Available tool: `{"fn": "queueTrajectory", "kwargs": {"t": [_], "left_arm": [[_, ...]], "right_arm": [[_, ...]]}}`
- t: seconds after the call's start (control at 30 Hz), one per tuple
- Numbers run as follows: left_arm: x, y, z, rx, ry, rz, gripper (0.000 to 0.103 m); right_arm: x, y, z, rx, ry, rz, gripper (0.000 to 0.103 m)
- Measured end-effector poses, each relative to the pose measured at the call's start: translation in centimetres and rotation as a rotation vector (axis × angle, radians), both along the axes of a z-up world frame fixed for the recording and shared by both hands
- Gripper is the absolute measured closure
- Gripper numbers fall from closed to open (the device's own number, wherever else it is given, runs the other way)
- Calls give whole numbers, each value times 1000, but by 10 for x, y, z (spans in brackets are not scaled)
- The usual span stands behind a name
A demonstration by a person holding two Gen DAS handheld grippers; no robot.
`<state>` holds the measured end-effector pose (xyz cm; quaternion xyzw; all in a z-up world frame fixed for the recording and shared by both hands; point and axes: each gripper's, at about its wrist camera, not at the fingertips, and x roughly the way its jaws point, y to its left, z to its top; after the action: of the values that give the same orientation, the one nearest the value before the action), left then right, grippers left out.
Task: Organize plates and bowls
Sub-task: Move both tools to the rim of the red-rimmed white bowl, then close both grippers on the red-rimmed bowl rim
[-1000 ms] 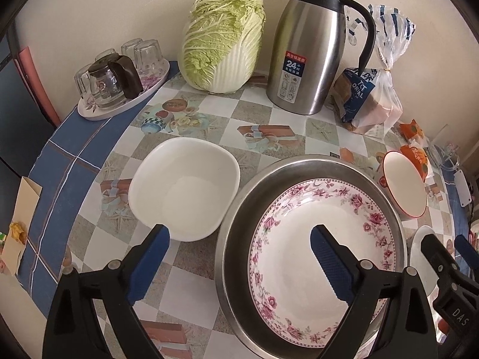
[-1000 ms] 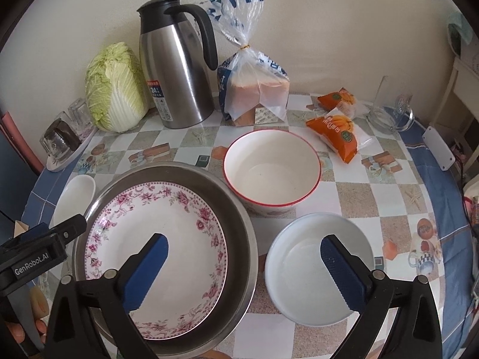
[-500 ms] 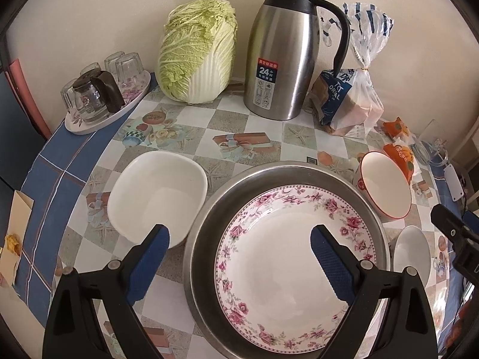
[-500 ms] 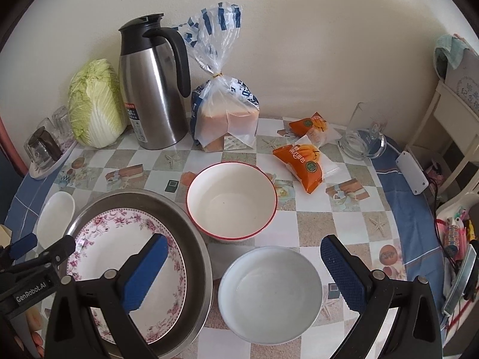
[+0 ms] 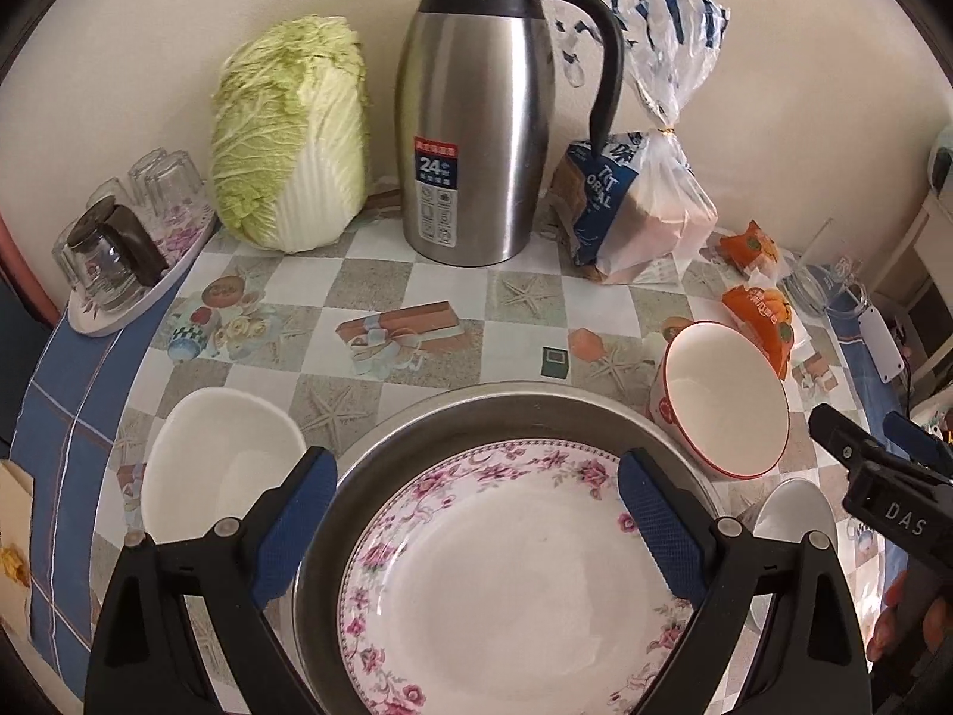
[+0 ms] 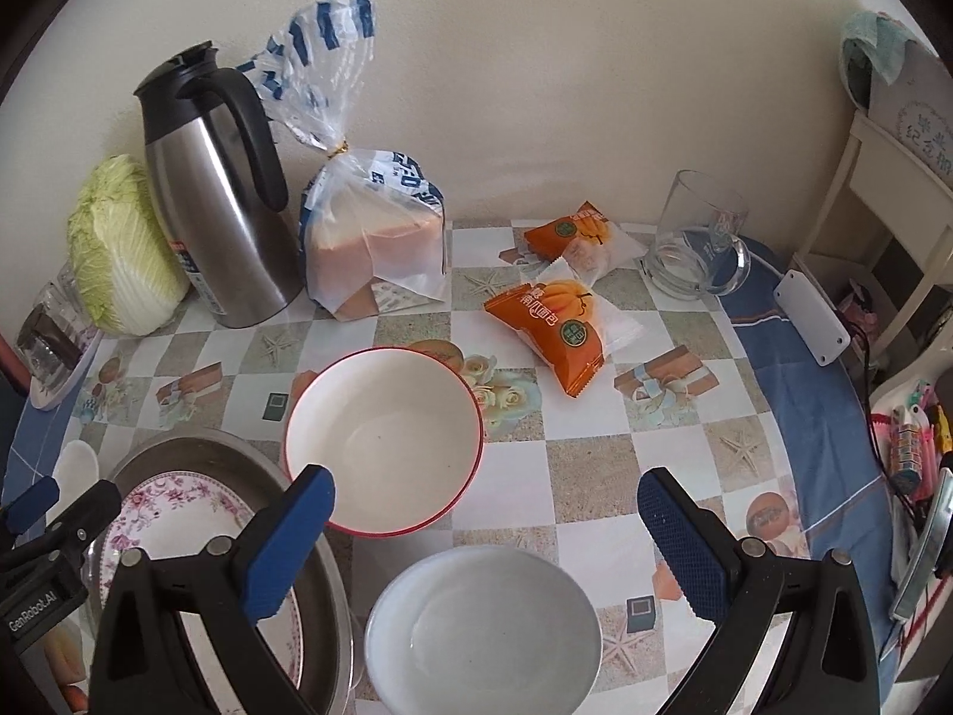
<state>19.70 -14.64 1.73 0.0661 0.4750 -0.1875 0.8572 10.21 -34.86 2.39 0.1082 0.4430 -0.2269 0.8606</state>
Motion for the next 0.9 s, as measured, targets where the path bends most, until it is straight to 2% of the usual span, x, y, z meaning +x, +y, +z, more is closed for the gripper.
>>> {"fn": "queueTrajectory", "kwargs": {"t": [0.23,0.4,0.53,0.67,0.83,0.9], "left_arm": [[26,-37,8,36,48,-72,7],[36,-63,8,-20,103,-109,7],[42,-85,-8,11,159,-114,7],[47,-99,-27,12,242,-91,7],[51,-109,-41,75,221,-66,8],[54,-110,-45,67,231,-54,11]], "right_arm": [[17,-12,-22,-36,28,12,0],[26,-21,-39,4,65,-7,0],[29,-27,-49,82,50,-23,0],[33,-26,-57,98,52,-14,0],[33,-39,-69,150,60,-59,0],[32,-44,-71,162,59,-82,0]]}}
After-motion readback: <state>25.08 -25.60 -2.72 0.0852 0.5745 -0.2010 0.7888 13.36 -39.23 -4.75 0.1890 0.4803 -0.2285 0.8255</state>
